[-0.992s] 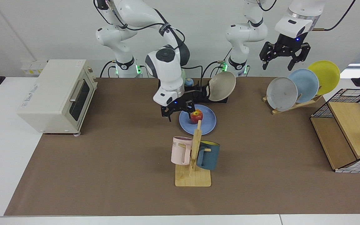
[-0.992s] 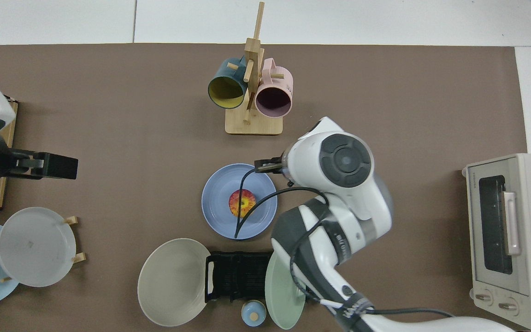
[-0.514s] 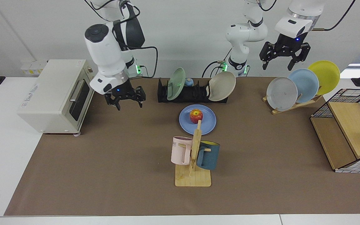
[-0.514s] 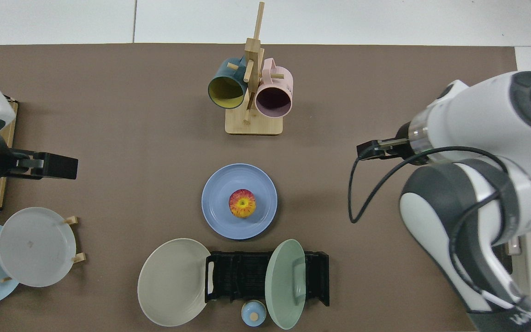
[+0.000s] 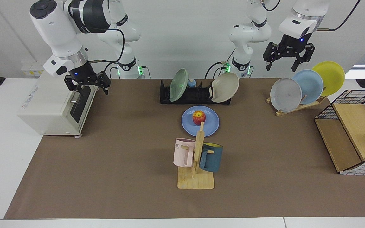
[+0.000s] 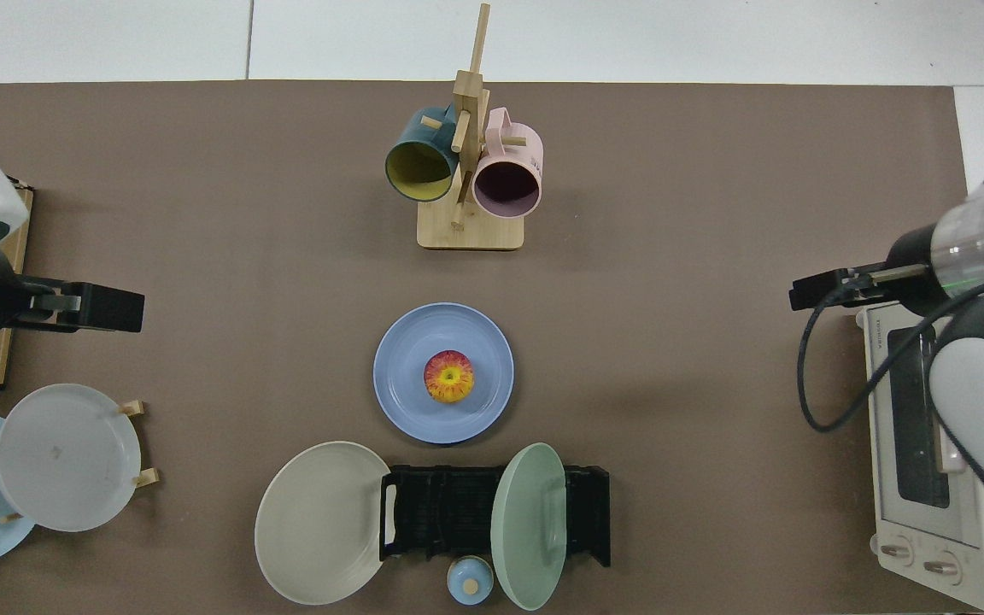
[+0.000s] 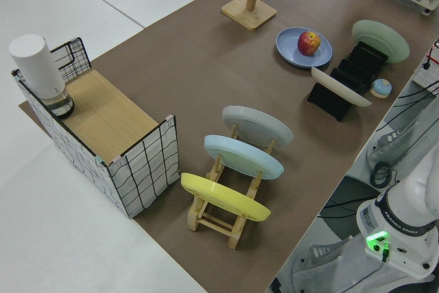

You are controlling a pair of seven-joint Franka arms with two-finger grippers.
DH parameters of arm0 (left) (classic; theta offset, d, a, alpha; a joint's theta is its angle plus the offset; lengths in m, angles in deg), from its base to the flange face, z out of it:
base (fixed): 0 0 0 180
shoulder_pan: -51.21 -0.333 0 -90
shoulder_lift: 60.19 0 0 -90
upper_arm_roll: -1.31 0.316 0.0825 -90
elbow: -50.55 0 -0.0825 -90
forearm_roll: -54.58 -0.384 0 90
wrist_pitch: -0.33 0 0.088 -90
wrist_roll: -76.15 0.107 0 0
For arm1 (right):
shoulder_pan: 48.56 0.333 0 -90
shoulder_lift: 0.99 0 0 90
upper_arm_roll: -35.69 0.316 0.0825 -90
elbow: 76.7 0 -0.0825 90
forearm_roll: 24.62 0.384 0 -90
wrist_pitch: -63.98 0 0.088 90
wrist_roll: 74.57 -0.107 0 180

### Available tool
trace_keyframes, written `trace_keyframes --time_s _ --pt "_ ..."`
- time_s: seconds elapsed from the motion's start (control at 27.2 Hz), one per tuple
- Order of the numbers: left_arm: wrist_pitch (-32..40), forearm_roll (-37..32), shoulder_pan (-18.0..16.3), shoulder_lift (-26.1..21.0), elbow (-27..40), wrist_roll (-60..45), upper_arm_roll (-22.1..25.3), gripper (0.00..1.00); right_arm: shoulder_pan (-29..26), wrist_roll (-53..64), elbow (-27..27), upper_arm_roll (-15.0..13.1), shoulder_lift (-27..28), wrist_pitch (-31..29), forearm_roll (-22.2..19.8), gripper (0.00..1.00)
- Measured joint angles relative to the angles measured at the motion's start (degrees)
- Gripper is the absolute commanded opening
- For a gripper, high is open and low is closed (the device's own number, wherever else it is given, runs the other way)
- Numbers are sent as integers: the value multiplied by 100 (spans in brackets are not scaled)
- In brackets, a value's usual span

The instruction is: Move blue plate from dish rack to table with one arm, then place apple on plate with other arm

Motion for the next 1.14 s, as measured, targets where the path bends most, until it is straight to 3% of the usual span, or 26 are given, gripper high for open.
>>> trace_keyframes --time_s 0.37,1.14 --pt "0 0 0 0 0 0 0 100 4 -70 2 65 0 -23 -220 100" --pt "1 0 0 1 0 0 1 100 -28 -97 11 44 0 -23 -228 100"
